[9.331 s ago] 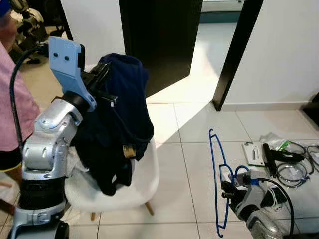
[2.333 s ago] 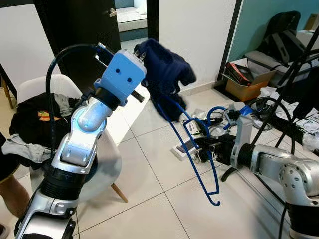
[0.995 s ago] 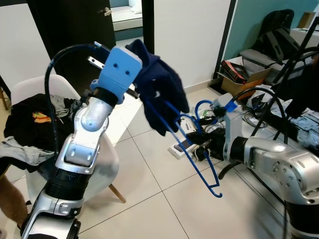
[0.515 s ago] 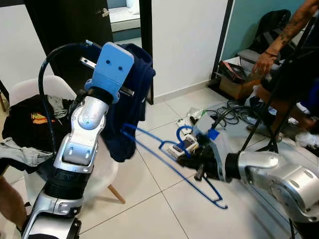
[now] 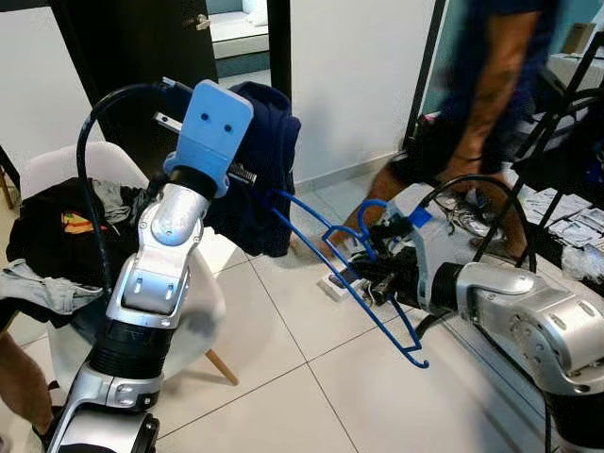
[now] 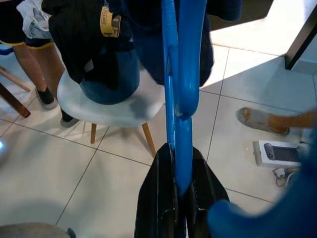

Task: Hang hanger

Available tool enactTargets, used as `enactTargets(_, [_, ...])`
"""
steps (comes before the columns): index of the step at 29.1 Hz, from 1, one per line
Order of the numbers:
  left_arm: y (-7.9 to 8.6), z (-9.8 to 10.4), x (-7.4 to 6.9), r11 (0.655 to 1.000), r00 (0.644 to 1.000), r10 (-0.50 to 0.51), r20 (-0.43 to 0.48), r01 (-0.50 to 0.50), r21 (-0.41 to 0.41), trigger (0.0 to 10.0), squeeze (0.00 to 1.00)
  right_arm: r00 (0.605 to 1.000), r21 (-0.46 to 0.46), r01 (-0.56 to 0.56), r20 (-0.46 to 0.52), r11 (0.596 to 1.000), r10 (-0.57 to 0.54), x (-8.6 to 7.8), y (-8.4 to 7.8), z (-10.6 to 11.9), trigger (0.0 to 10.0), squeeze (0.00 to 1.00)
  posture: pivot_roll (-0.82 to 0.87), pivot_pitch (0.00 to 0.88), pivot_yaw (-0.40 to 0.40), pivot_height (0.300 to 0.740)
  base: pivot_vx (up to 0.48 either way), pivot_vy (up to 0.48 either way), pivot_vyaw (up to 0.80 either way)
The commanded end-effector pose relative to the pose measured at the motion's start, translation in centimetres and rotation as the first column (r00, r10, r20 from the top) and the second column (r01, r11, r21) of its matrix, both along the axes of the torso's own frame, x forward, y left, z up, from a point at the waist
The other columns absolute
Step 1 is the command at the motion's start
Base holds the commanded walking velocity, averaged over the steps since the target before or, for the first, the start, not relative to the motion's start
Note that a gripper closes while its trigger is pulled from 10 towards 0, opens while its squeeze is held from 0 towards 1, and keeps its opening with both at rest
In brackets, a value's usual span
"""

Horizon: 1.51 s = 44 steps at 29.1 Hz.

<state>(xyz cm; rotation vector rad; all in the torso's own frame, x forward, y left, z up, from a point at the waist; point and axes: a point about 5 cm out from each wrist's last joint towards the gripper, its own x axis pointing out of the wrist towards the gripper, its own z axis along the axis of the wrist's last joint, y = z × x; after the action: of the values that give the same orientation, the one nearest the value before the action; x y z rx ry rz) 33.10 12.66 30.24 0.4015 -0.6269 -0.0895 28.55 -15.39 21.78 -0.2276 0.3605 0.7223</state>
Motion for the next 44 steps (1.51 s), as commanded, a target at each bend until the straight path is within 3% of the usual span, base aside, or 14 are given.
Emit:
enactTargets(1, [-0.1,0.5,-0.3,0.999,1.0,-0.015,0.016,0.015,-0.04,10.0,0.0,0.998,-0.062,0.017,-0.053,0.998,-0.02,-0.1,-0.1,-1.1,10.0,0.0,-0.06,0.0,0.018,0.74,0.0,0.0,0.0])
enactTargets(8, [-1.0,1.1,-0.7,0.991,0.997,-0.077,0.026,0.079,-0.111,10.0,0.0,0.993,-0.102,0.031,-0.109,0.994,-0.042,-0.1,0.0,-2.6,10.0,0.0,-0.05,0.0,0.015,0.74,0.0,0.0,0.0])
enactTargets(16, [-2.7,0.9,-1.0,0.96,0.982,-0.191,0.002,0.187,-0.208,10.0,0.0,0.998,-0.07,0.039,-0.055,0.997,-0.042,0.8,0.8,-2.4,10.0,0.0,-0.05,0.0,0.013,0.74,0.0,0.0,0.0])
enactTargets(21, [-3.1,0.8,-1.2,0.954,0.976,-0.217,-0.003,0.211,-0.213,10.0,0.0,0.997,-0.053,0.048,-0.058,0.997,-0.051,1.0,1.0,-2.4,10.0,0.0,-0.05,0.0,0.013,0.74,0.0,0.0,0.0])
enactTargets(25, [-2.1,0.8,-1.2,0.976,0.99,-0.14,0.009,0.14,-0.164,10.0,0.0,0.964,-0.092,0.212,-0.146,0.973,-0.224,1.6,-1.1,-3.9,10.0,0.0,-0.04,0.002,0.012,0.74,0.0,0.0,0.0])
enactTargets(29, [-1.0,0.5,-1.0,0.99,0.998,-0.062,0.004,0.062,-0.129,10.0,0.0,0.935,-0.099,0.311,-0.15,0.945,-0.323,1.9,-3.0,-4.0,10.0,0.0,-0.04,0.004,0.013,0.74,0.0,0.0,0.0])
enactTargets(33, [0.5,-0.5,-0.8,0.992,0.999,0.046,-0.014,-0.047,-0.115,10.0,0.0,0.824,-0.047,0.56,-0.072,0.827,-0.562,3.5,-7.1,-2.8,10.0,0.0,-0.05,0.006,0.015,0.74,0.0,0.0,0.0])
enactTargets(35, [0.7,-0.6,-0.9,0.991,0.998,0.058,-0.016,-0.06,-0.119,10.0,0.0,0.794,-0.023,0.606,-0.048,0.795,-0.606,3.8,-7.8,-2.3,10.0,0.0,-0.05,0.006,0.015,0.74,0.0,0.0,0.0])
enactTargets(37, [0.7,-0.6,-0.9,0.991,0.998,0.058,-0.016,-0.06,-0.119,10.0,0.0,0.794,-0.023,0.606,-0.048,0.795,-0.606,3.8,-7.8,-2.3,10.0,0.0,-0.05,0.006,0.015,0.74,0.0,0.0,0.0])
enactTargets(38, [0.7,-0.7,-0.9,0.99,0.998,0.056,-0.018,-0.058,-0.125,10.0,0.0,0.759,0.03,0.652,-0.024,0.758,-0.651,4.2,-8.4,-1.6,10.0,0.0,-0.05,0.006,0.014,0.74,0.0,0.0,0.0])
enactTargets(39, [0.0,-0.6,-1.2,0.99,1.0,-0.005,-0.004,0.005,-0.139,10.0,0.0,0.704,0.119,0.705,0.003,0.7,-0.71,4.7,-9.1,-0.6,10.0,0.0,-0.04,0.007,0.011,0.74,0.0,0.0,0.0])
enactTargets(41, [0.0,-0.6,-1.2,0.99,1.0,-0.005,-0.004,0.005,-0.139,10.0,0.0,0.704,0.119,0.705,0.003,0.7,-0.71,4.7,-9.1,-0.6,10.0,0.0,-0.04,0.007,0.011,0.74,0.0,0.0,0.0])
enactTargets(43, [-2.6,-0.2,-2.3,0.967,0.976,-0.214,0.025,0.216,-0.136,10.0,0.0,0.61,0.292,0.757,0.007,0.585,-0.793,5.4,-10.1,1.0,10.0,0.0,-0.04,0.007,0.006,0.74,0.0,0.0,0.0])
enactTargets(44, [-2.6,-0.2,-2.3,0.967,0.976,-0.214,0.025,0.216,-0.136,10.0,0.0,0.61,0.292,0.757,0.007,0.585,-0.793,5.4,-10.1,1.0,10.0,0.0,-0.04,0.007,0.006,0.74,0.0,0.0,0.0])
